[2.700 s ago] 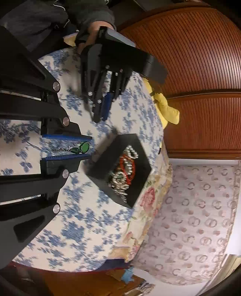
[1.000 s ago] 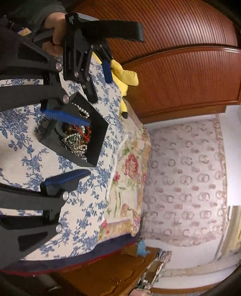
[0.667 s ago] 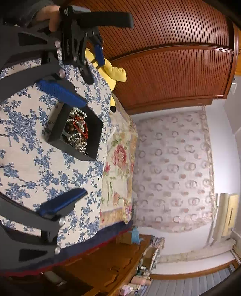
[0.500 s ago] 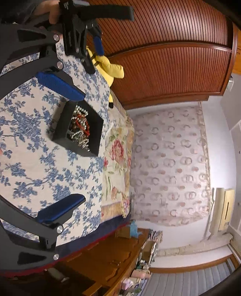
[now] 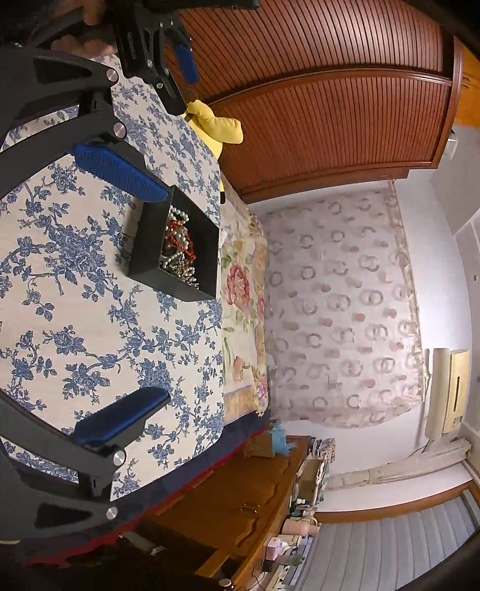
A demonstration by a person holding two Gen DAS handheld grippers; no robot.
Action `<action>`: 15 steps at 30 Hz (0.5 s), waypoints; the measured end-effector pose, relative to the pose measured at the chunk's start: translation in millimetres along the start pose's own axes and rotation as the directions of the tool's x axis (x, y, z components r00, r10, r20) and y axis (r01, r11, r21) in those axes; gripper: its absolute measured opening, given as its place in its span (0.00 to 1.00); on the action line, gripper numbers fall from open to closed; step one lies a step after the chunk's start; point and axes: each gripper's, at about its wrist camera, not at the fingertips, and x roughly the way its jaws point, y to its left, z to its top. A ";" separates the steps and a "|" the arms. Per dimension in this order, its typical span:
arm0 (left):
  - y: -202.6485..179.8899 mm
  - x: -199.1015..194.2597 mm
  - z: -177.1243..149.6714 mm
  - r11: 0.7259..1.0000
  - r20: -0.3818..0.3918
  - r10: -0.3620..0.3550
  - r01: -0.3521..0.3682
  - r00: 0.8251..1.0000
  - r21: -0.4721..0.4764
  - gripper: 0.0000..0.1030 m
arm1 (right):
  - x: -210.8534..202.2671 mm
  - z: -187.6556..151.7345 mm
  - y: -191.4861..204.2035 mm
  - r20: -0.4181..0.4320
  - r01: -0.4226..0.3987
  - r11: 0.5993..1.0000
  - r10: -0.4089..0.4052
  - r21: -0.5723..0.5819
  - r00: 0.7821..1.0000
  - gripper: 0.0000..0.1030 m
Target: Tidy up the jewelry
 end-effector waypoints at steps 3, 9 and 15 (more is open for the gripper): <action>-0.3 -2.3 -2.0 1.000 0.006 0.005 -0.005 1.000 -0.002 0.93 | 0.2 -0.4 0.8 0.000 -0.001 1.000 0.001 0.000 1.000 0.98; -3.2 -2.4 -5.3 1.000 0.004 0.004 -0.004 1.000 -0.008 0.93 | 0.7 -0.5 2.4 0.003 -0.001 1.000 0.001 -0.005 1.000 0.98; -3.6 -2.2 -5.0 1.000 0.003 0.000 0.000 1.000 -0.009 0.93 | 1.8 -0.5 2.8 0.003 0.004 1.000 -0.004 -0.004 1.000 0.98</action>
